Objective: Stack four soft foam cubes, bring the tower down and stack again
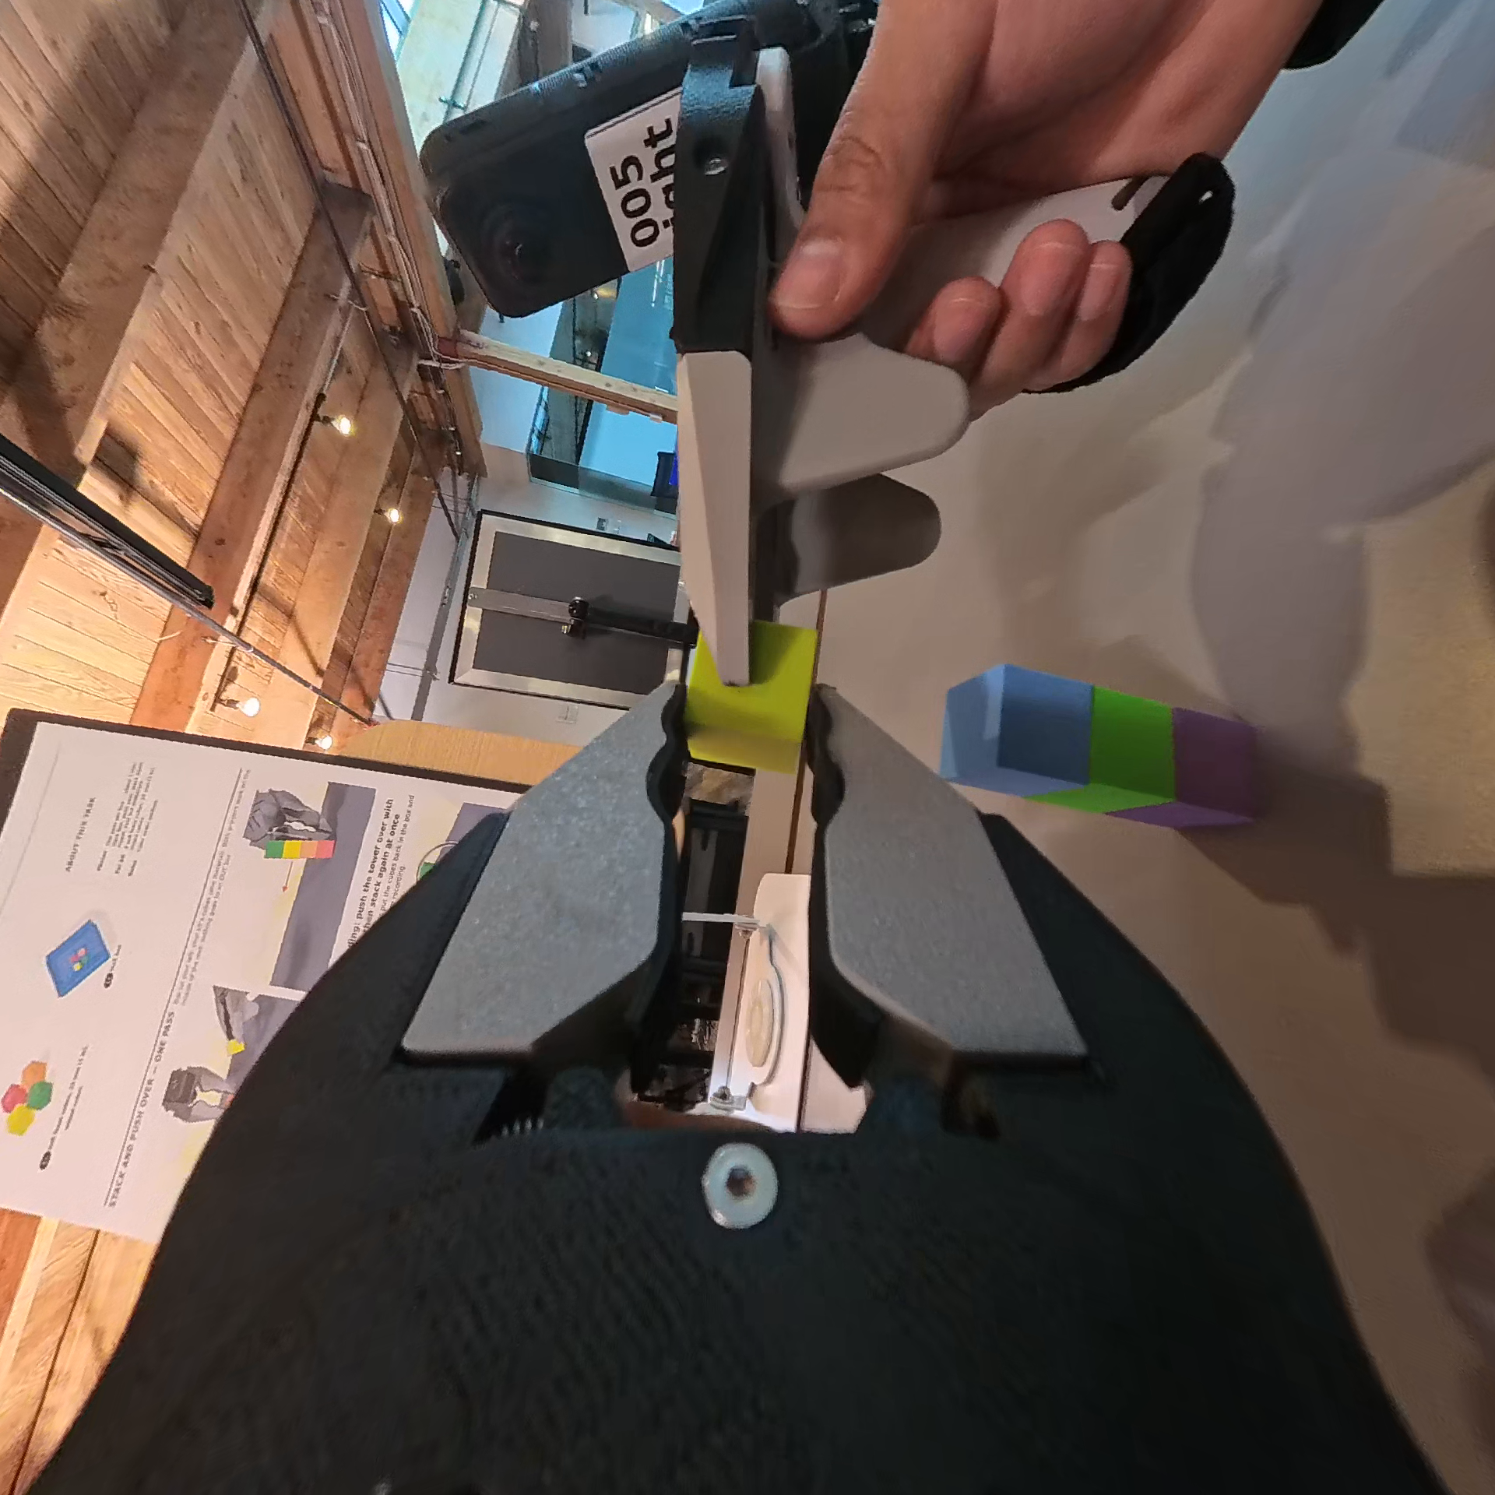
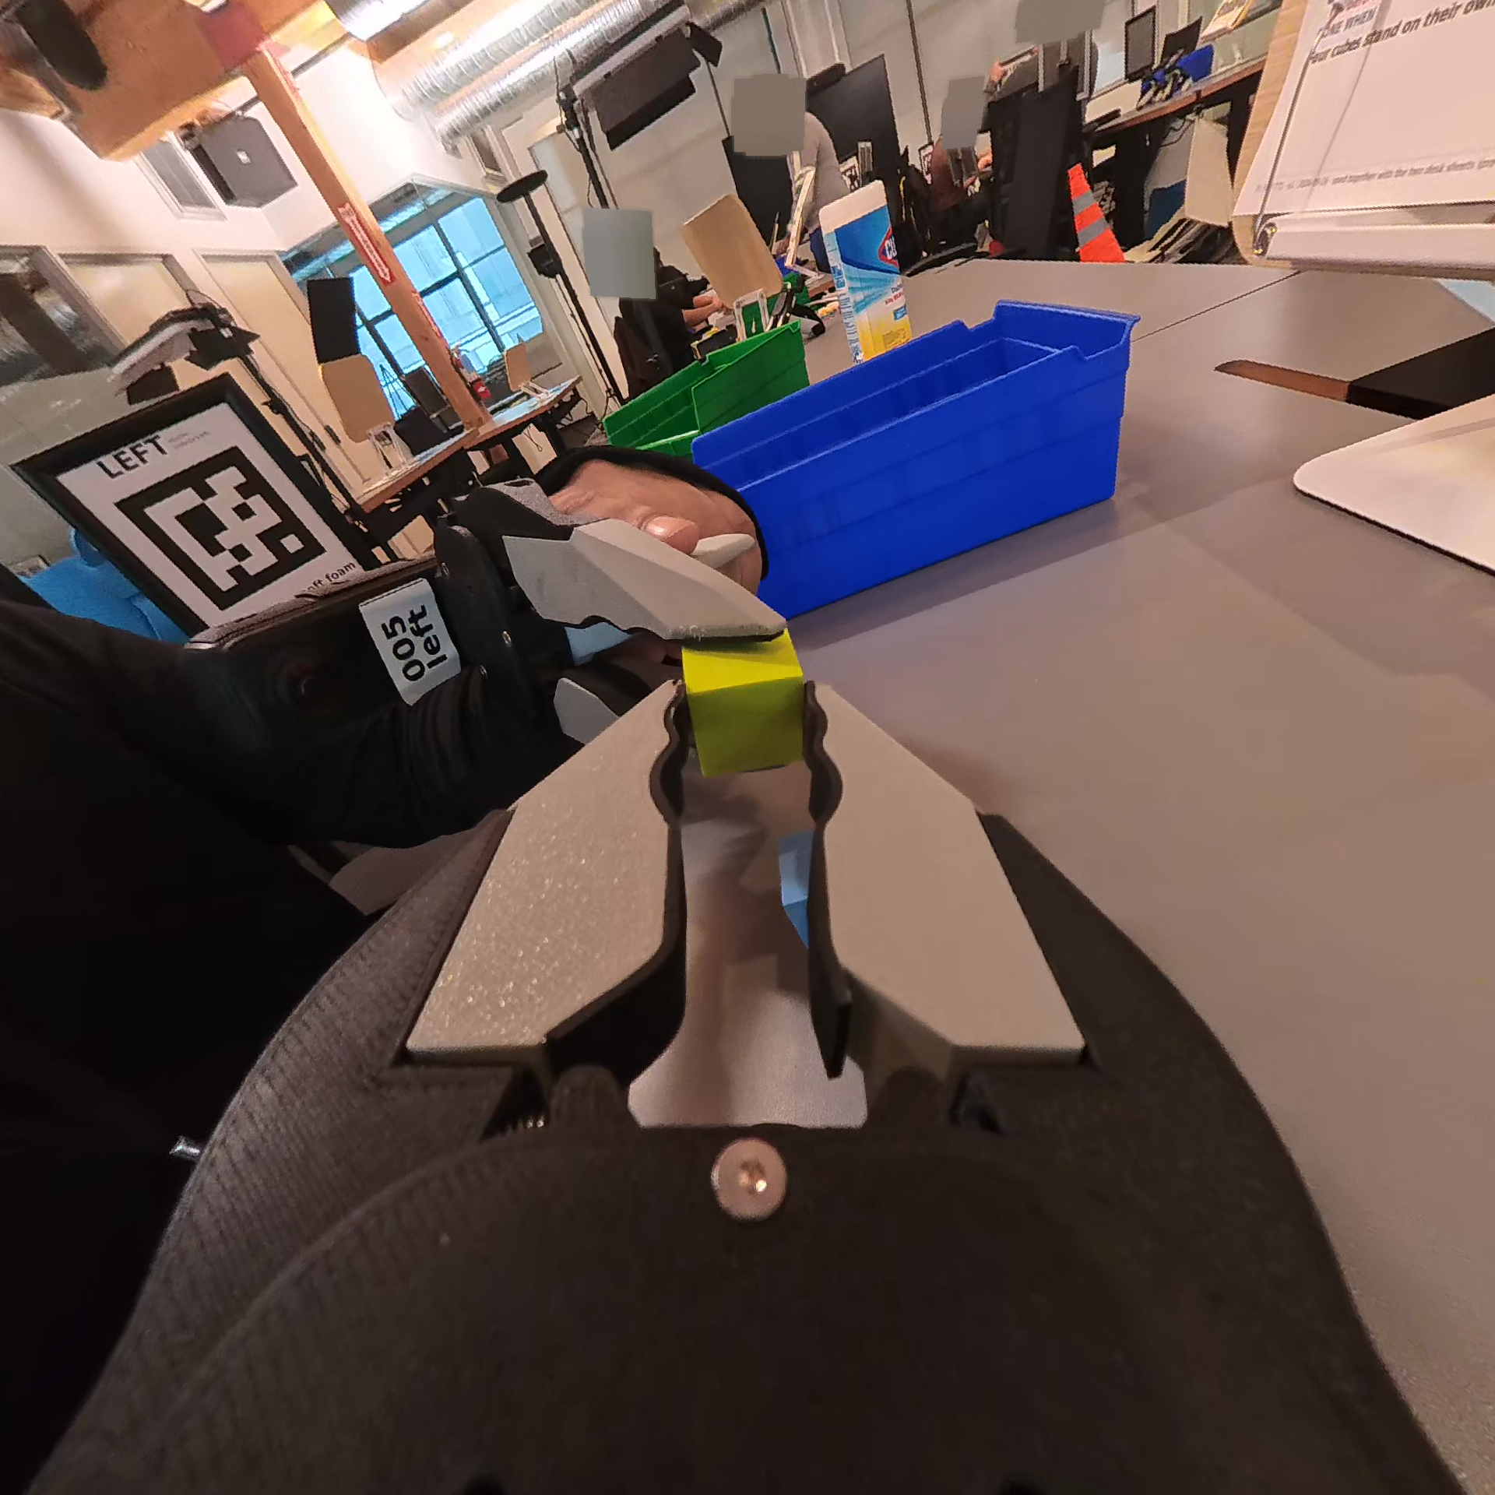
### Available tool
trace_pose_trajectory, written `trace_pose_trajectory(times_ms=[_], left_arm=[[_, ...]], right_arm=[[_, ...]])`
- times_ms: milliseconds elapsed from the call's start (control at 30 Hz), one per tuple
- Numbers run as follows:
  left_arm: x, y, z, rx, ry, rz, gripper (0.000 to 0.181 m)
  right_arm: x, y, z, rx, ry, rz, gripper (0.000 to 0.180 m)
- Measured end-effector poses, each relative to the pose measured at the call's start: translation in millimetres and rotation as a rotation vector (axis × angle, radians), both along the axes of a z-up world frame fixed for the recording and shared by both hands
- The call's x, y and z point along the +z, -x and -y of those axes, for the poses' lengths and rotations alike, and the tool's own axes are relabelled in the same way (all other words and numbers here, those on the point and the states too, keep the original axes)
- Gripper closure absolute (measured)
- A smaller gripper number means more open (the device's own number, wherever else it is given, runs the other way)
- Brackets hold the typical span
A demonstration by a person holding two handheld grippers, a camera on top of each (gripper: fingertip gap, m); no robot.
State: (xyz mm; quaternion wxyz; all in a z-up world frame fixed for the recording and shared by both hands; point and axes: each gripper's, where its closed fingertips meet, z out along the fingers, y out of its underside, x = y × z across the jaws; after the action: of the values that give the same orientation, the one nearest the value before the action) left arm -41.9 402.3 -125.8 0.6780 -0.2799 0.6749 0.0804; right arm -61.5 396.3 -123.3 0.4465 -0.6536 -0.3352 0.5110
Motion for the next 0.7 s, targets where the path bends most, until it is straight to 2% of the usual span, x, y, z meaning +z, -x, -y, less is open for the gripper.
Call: trace_pose_trajectory(times_ms=[133, 233, 367, 500, 567, 700], left_arm=[[5, 1, -2, 0.011, -0.019, 0.038, 0.147], [5, 2, -2, -0.001, 0.064, 0.057, 0.137], [0, 10, -7, -0.034, 0.275, 0.064, 0.136], [-17, 26, -26, -0.014, 0.596, 0.052, 0.141], [-34, 37, -46, 0.075, 0.761, 0.033, 0.146], [-71, 67, -99, 0.410, 0.996, 0.059, 0.156]], right_arm=[[3, 0, 1, -0.001, -0.013, -0.003, 0.155], [6, -3, 2, -0.008, -0.044, 0.005, 0.155], [9, -9, 4, -0.012, -0.125, 0.038, 0.155], [6, -11, 7, 0.004, -0.184, 0.072, 0.155], [-1, -11, 4, -0.006, -0.192, 0.113, 0.155], [-10, -9, 0, -0.021, -0.194, 0.146, 0.154]])
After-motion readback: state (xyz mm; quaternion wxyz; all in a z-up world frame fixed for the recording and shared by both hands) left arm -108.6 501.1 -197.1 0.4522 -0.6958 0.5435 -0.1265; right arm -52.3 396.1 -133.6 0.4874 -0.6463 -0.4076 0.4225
